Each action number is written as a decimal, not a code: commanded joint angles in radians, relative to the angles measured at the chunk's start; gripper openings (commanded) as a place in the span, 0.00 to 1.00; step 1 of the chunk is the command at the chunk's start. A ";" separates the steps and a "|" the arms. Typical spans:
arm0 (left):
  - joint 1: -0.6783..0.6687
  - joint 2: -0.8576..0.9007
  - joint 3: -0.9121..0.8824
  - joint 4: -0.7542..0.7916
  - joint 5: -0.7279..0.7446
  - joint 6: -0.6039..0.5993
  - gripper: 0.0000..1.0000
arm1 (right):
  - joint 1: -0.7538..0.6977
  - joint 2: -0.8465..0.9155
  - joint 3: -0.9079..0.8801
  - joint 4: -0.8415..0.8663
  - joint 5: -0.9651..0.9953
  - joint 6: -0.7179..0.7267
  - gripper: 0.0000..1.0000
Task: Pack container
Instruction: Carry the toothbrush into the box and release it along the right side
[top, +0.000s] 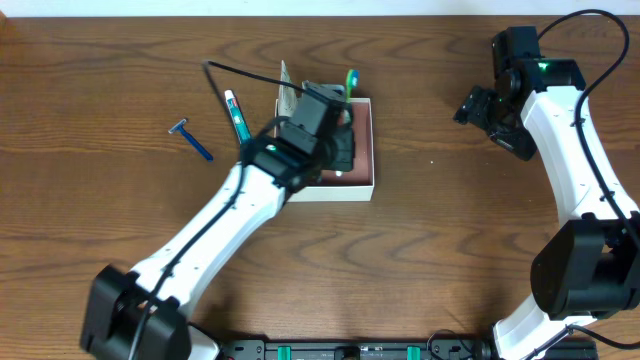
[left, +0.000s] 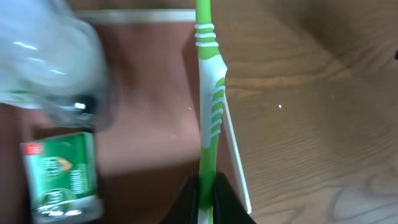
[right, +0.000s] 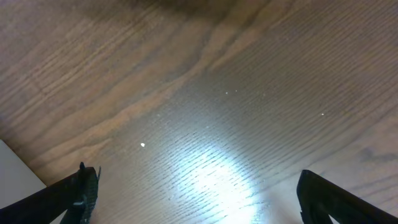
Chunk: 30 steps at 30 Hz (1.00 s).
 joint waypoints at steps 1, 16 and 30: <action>-0.037 0.032 0.020 0.017 -0.060 -0.109 0.06 | -0.002 0.005 0.000 0.000 0.002 0.006 0.99; -0.091 0.045 0.020 -0.021 -0.142 -0.232 0.06 | -0.002 0.005 0.000 0.000 0.002 0.006 0.99; -0.100 0.111 0.019 -0.019 -0.142 -0.232 0.06 | -0.002 0.005 0.000 0.000 0.002 0.006 0.99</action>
